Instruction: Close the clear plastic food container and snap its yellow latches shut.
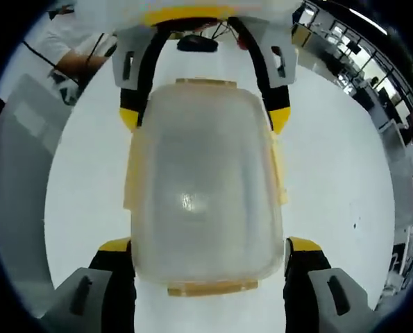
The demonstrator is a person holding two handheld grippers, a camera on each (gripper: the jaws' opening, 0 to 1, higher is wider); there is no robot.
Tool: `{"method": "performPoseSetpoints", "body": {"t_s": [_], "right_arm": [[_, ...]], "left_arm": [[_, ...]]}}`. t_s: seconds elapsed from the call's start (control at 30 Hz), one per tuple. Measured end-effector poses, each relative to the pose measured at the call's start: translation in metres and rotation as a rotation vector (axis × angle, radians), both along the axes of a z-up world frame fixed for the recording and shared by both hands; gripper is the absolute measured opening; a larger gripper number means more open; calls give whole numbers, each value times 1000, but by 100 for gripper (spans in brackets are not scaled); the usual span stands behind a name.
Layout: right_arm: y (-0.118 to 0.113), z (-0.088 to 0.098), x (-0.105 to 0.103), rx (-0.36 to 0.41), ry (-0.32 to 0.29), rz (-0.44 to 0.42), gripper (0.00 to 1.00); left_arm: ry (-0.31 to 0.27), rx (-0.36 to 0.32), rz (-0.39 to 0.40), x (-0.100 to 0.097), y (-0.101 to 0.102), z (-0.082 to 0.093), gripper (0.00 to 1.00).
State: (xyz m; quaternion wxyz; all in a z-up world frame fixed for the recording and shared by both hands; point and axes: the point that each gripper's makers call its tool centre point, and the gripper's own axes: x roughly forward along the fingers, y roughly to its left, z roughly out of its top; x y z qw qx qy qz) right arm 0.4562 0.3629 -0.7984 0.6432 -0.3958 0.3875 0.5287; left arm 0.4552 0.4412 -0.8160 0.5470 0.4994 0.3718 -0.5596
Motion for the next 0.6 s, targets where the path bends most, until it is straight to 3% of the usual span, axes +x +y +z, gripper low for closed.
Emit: {"method": "performPoseSetpoints", "body": {"t_s": [0.3,0.43,0.6], "right_arm": [[5,12,-6,101,-36,-3,86],[15,18,-12,210,-40,-23,86],[14,21,-15,290,-51,-79,86]], "left_arm": [[-11,-76,46,1,-6,14,97],[11,-182,98,-2,-12,23,96],[-1,-289,165,-1,-14,28,96]]}}
